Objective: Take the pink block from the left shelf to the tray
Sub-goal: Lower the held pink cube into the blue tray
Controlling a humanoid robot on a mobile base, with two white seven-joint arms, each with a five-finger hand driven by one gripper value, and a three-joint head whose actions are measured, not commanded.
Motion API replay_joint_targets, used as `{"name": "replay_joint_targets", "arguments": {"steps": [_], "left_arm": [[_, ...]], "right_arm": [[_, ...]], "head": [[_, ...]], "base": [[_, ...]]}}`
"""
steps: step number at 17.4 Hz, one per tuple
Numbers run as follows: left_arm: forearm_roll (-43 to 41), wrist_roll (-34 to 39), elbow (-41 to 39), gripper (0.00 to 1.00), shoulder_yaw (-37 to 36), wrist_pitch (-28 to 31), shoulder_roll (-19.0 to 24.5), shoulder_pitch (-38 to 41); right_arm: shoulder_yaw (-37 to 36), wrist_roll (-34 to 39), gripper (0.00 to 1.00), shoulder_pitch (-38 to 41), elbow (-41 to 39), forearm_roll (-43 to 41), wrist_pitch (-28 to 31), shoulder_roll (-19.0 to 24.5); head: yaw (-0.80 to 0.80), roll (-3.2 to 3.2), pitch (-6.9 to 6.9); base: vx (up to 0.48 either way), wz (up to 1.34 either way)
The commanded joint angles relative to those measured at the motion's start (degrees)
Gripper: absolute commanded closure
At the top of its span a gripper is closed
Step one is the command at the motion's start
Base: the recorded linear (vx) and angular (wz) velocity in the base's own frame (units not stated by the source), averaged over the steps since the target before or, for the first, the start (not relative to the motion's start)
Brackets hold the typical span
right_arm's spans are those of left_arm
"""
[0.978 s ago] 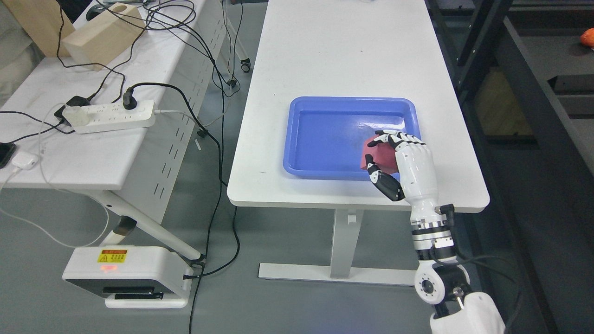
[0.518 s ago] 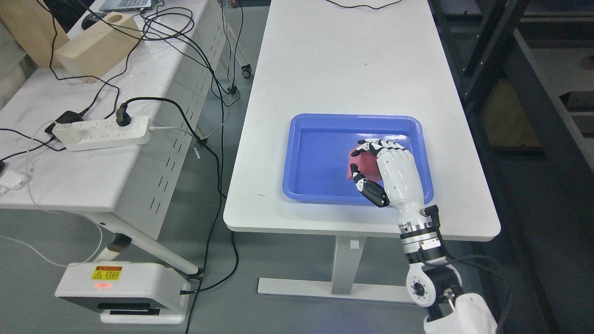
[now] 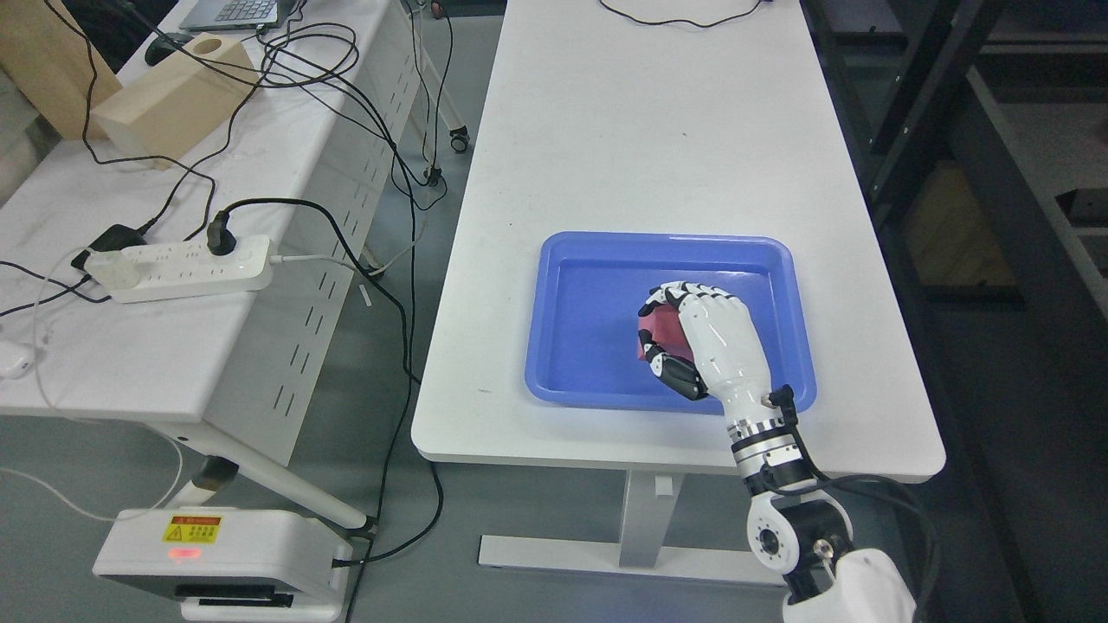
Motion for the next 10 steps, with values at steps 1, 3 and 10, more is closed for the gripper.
{"name": "replay_joint_targets", "arguments": {"steps": [1, 3, 10], "left_arm": [[0.0, 0.0, -1.0, 0.00, 0.0, 0.0, 1.0, 1.1], [0.0, 0.0, -1.0, 0.00, 0.0, 0.0, 1.0, 1.1], [0.0, 0.0, -1.0, 0.00, 0.0, 0.0, 1.0, 1.1]], "right_arm": [[1.5, 0.2, 0.95, -0.4, 0.9, 0.5, 0.2, -1.0], [1.5, 0.4, 0.89, -0.4, 1.6, 0.4, 0.2, -1.0], [1.9, 1.3, 0.45, -0.3, 1.5, -3.7, 2.8, -1.0]], "head": [[0.00, 0.00, 0.00], [0.00, 0.00, 0.00], [0.00, 0.00, 0.00]], "base": [[0.067, 0.00], [0.043, 0.00], [0.043, 0.00]]}}
